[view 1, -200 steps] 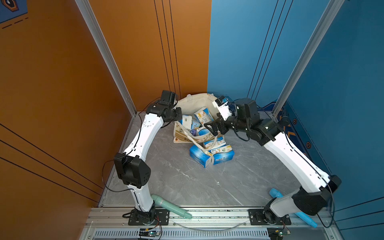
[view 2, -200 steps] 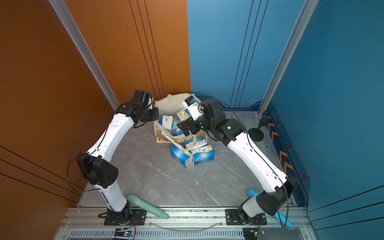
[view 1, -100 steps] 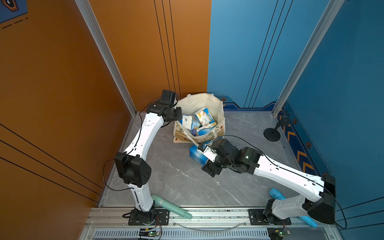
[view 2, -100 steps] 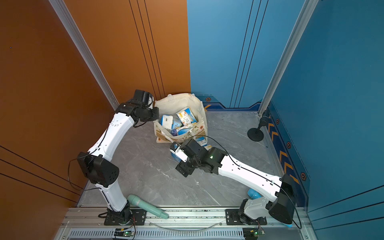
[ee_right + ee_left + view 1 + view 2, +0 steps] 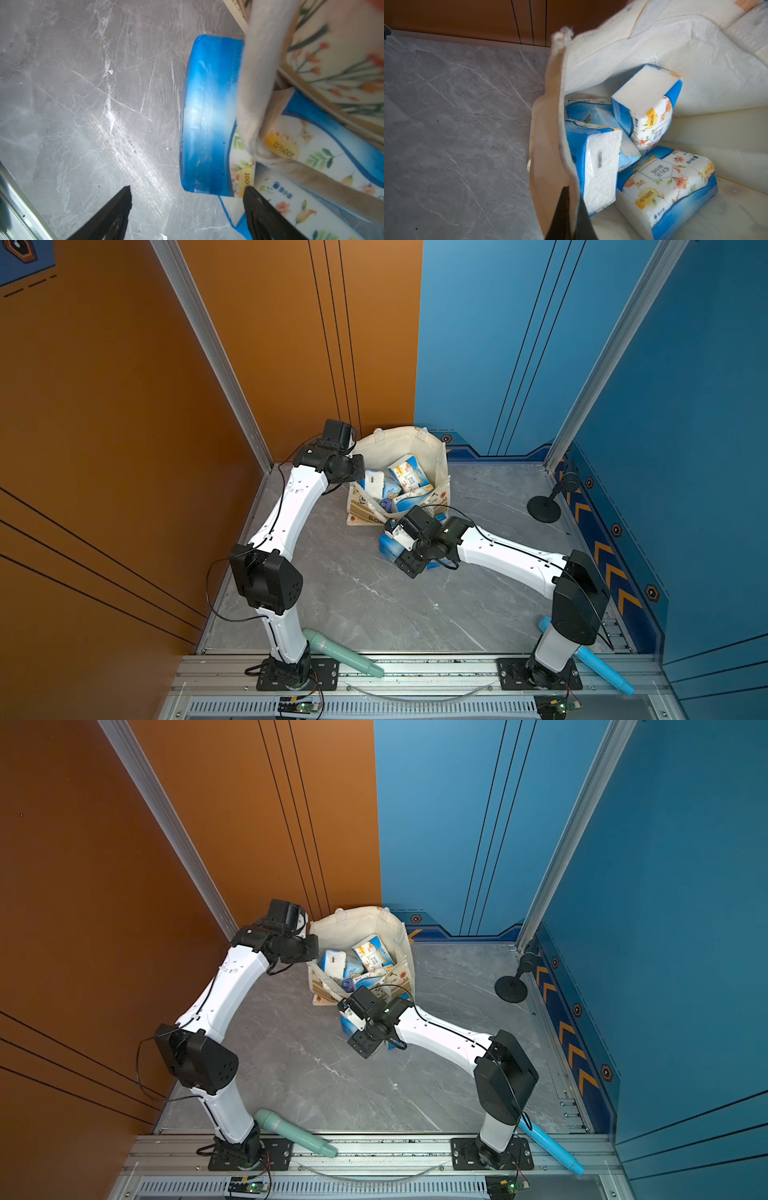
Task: Put tissues into the canvas bag
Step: Pick up the pack of facial tissues from the center of the board.
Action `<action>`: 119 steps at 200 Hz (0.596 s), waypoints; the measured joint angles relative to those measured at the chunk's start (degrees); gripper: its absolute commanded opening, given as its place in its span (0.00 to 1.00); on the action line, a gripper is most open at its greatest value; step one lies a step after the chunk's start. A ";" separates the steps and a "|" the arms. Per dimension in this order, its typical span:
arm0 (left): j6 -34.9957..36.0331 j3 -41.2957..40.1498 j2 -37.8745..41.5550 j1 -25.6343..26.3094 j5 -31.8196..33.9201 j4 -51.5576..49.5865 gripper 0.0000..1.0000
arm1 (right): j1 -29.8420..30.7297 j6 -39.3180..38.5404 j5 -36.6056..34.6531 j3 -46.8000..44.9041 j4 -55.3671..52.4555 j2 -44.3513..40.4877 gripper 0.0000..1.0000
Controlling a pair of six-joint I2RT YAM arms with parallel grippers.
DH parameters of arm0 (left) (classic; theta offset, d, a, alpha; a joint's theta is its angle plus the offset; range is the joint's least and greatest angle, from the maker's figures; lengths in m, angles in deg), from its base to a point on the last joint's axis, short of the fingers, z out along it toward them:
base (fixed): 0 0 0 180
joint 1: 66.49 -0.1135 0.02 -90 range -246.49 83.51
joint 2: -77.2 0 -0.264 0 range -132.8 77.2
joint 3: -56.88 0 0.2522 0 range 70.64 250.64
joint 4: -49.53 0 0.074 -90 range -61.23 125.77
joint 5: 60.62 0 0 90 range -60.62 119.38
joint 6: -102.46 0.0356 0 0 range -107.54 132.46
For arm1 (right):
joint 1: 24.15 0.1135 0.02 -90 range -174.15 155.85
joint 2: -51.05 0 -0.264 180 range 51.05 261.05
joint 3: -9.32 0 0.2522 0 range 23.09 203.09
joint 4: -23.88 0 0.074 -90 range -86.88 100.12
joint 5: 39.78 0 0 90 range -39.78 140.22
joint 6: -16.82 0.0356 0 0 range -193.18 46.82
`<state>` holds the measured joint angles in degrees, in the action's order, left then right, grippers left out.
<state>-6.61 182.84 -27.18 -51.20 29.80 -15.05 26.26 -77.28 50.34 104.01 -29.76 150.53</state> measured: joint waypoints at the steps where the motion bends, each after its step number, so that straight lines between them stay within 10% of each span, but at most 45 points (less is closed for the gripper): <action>1: 0.00 0.00 0.00 0.00 0.00 0.00 0.00 | -0.07 -0.02 0.00 0.07 0.00 0.07 0.86; 119: 0.17 0.00 0.00 -0.02 0.00 -0.02 0.00 | -2.16 -0.66 -0.48 0.44 0.00 4.48 0.93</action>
<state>-6.44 182.84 -27.18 -51.22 29.80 -15.08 24.10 -77.93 49.86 104.45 -29.76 155.02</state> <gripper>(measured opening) 0.059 0.929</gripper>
